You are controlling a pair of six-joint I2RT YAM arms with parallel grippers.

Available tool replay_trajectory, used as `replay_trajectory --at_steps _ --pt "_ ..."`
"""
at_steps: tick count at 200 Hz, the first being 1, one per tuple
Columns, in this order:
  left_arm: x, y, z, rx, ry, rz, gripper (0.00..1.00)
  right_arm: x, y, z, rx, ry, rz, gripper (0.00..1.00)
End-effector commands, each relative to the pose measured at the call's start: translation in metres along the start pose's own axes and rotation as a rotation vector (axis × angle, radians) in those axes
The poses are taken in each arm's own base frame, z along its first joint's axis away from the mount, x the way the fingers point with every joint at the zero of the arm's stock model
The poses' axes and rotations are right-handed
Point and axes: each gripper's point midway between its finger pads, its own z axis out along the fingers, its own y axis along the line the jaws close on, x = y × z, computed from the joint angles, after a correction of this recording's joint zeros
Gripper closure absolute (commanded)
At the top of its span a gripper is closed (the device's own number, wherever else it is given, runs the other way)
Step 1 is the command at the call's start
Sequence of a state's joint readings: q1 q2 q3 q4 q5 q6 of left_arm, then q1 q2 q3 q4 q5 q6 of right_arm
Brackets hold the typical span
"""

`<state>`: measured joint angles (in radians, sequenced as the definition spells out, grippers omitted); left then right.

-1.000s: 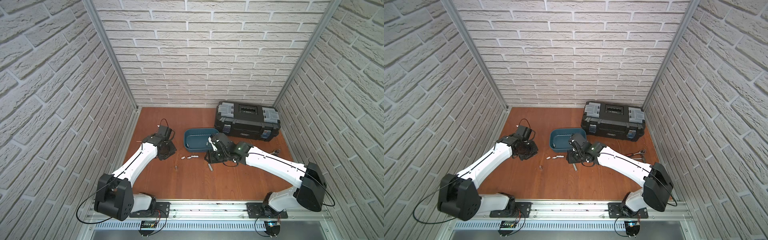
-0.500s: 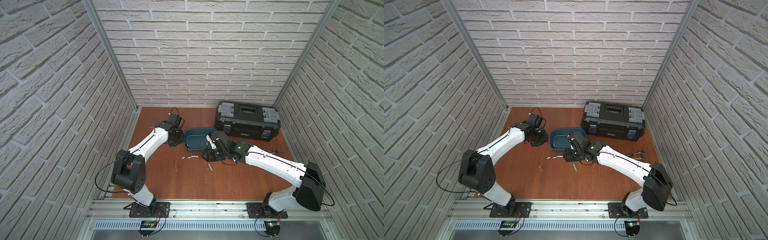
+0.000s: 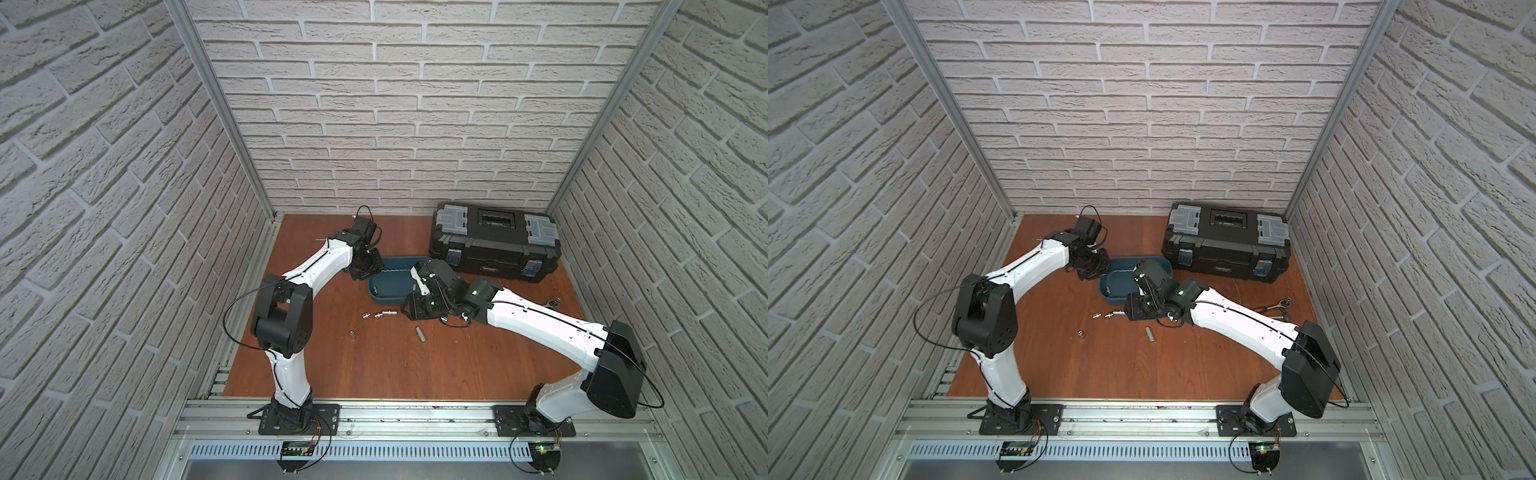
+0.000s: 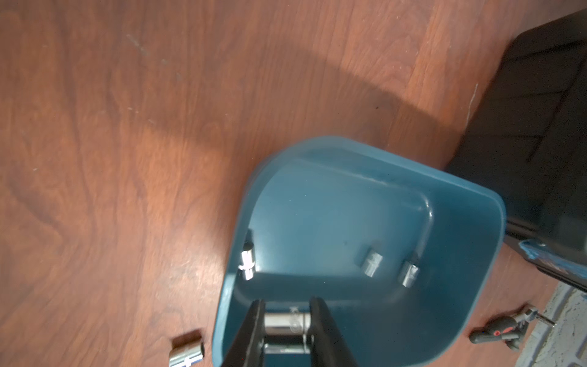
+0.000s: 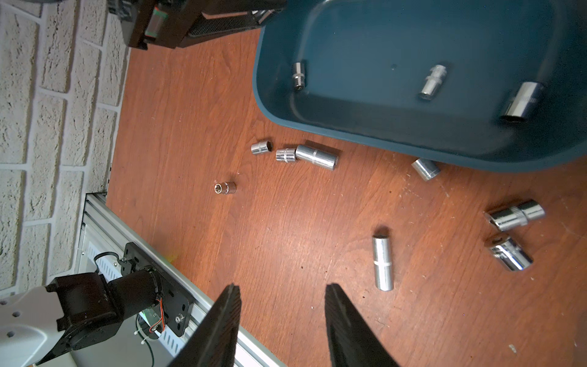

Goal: Put the socket on the desktop into the storage box
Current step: Place the socket head in the storage box.

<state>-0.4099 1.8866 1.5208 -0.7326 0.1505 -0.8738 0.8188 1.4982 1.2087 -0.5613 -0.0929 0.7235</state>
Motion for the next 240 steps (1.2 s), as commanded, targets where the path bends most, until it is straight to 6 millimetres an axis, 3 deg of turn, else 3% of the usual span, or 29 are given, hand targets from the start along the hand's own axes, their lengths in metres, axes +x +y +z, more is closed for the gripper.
replay_trajectory --at_steps 1,117,240 --pt "0.001 -0.011 0.008 0.012 0.025 0.04 0.79 -0.001 -0.003 0.0 0.006 -0.02 0.006 0.51" --pt "0.014 -0.015 0.055 -0.04 0.113 0.09 0.77 0.014 -0.031 -0.004 0.071 -0.015 0.054 0.52" --pt "0.017 -0.007 0.074 -0.092 0.139 0.108 0.72 0.021 -0.044 -0.004 0.097 -0.018 0.081 0.52"
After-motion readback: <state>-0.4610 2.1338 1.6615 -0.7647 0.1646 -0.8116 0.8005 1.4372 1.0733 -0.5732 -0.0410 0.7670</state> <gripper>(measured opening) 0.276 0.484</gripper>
